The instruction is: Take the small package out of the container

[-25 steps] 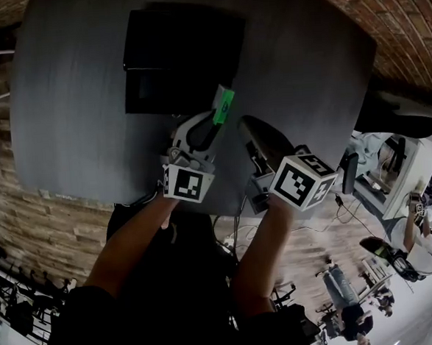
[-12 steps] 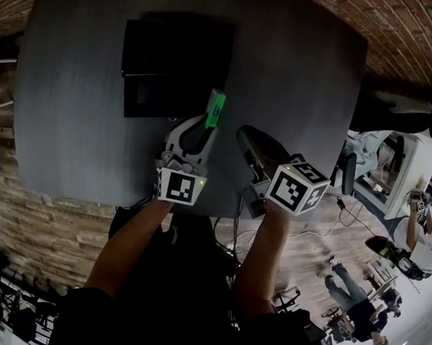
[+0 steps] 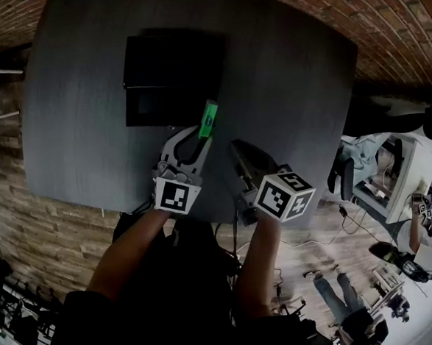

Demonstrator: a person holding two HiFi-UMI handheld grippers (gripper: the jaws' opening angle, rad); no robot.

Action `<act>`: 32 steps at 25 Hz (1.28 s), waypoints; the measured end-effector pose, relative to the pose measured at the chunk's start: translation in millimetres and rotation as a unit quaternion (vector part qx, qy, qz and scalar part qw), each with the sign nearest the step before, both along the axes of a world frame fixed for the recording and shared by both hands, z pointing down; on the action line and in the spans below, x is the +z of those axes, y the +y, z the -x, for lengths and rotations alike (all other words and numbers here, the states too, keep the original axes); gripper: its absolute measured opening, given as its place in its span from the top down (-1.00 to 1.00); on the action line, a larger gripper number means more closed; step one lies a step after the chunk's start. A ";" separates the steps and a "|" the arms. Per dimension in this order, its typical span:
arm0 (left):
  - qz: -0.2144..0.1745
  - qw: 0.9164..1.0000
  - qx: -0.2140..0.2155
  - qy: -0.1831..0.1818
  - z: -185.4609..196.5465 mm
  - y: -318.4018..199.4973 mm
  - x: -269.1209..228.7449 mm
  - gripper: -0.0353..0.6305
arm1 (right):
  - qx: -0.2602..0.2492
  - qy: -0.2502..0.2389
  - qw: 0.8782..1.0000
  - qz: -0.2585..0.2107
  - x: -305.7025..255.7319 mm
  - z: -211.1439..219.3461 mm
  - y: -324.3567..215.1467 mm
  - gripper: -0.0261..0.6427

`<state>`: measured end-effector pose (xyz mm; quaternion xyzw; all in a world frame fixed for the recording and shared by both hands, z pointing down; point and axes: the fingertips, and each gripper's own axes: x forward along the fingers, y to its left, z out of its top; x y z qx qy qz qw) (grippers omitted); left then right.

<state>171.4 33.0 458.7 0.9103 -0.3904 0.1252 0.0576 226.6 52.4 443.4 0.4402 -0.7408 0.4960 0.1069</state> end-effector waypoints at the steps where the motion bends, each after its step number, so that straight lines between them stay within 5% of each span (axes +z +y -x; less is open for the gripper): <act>1: 0.000 1.000 0.000 0.000 0.8 1.5 -2.8 0.55 | 0.000 0.001 1.000 0.000 -0.5 0.0 3.3 0.78; 15: -0.019 1.000 0.001 0.003 10.5 24.0 -58.3 0.55 | -0.021 0.027 0.998 -0.051 -24.0 9.5 31.8 0.79; 19: -0.026 0.999 0.001 0.029 15.3 32.0 -81.4 0.55 | -0.030 0.038 0.997 -0.063 -31.5 16.4 40.3 0.79; 32: -0.032 0.998 0.053 0.020 87.3 58.5 -120.5 0.55 | -0.003 0.069 0.993 -0.100 -53.2 71.2 74.7 0.80</act>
